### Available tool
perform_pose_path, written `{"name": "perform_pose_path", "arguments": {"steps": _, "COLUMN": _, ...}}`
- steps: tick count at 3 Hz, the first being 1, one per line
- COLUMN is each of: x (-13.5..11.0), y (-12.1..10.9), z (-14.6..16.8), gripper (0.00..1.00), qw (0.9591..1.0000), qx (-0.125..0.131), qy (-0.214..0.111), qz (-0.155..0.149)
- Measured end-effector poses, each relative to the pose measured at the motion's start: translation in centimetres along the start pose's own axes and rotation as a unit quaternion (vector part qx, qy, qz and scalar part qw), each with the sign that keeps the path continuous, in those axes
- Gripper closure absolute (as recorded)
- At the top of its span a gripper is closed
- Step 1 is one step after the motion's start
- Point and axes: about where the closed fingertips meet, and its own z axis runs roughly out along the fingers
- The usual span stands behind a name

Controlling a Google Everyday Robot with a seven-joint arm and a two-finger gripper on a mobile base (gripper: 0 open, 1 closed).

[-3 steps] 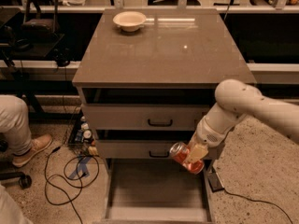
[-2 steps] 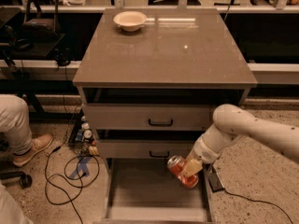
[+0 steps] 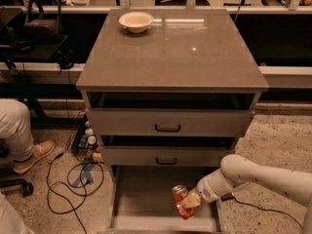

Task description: Place coke can into bottom drawer

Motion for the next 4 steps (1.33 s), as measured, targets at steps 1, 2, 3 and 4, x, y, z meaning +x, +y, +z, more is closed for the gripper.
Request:
{"name": "perform_pose_path", "arguments": {"steps": 1, "x": 0.0, "y": 0.0, "z": 0.0, "gripper": 1.00, "qw": 1.0000, "qx": 0.000, "qy": 0.000, "qz": 0.000}}
{"name": "perform_pose_path", "arguments": {"steps": 2, "x": 0.5, "y": -2.2, "z": 1.7, "gripper": 1.00, "qw": 0.9996, "qx": 0.008, "qy": -0.016, "qz": 0.022}}
{"name": "perform_pose_path", "arguments": {"steps": 3, "x": 1.5, "y": -7.0, "z": 5.6, "gripper": 1.00, "qw": 0.9963, "qx": 0.018, "qy": -0.048, "qz": 0.069}}
{"name": "perform_pose_path", "arguments": {"steps": 4, "x": 2.6, "y": -11.0, "z": 9.6, "gripper": 0.82, "qw": 0.9905, "qx": 0.007, "qy": -0.070, "qz": 0.119}}
